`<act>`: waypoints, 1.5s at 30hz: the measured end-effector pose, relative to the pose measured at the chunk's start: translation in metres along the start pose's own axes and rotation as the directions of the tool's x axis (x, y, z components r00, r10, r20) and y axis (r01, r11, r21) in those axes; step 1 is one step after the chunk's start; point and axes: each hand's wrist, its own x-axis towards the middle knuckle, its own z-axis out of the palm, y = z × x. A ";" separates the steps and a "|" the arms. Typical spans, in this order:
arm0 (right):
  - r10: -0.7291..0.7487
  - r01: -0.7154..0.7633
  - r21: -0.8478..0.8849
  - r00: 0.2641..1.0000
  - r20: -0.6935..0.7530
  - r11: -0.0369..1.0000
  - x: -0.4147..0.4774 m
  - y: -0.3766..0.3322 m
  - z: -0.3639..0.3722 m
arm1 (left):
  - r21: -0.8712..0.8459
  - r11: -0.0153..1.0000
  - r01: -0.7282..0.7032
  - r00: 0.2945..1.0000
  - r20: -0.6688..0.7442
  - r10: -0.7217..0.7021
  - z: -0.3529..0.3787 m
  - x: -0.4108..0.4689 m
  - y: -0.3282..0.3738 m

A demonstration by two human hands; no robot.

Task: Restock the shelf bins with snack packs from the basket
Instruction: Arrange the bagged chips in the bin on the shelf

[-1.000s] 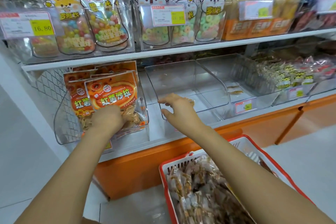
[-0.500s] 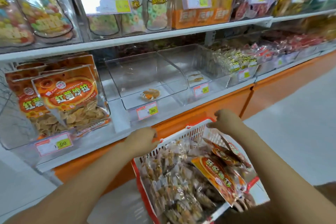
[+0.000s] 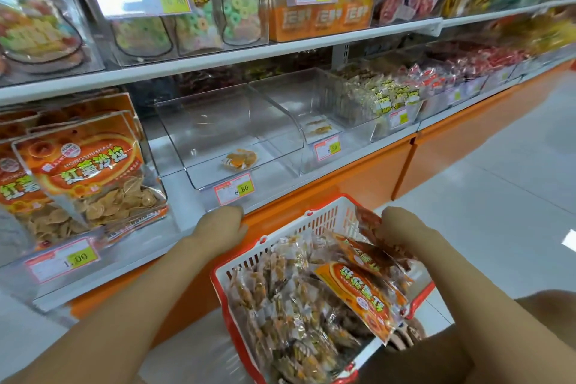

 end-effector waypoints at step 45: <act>-0.689 0.512 0.796 0.703 -0.174 0.321 -0.032 -0.387 -0.090 | -0.505 0.713 0.485 0.577 -0.427 -0.696 -0.105 -0.168 -0.183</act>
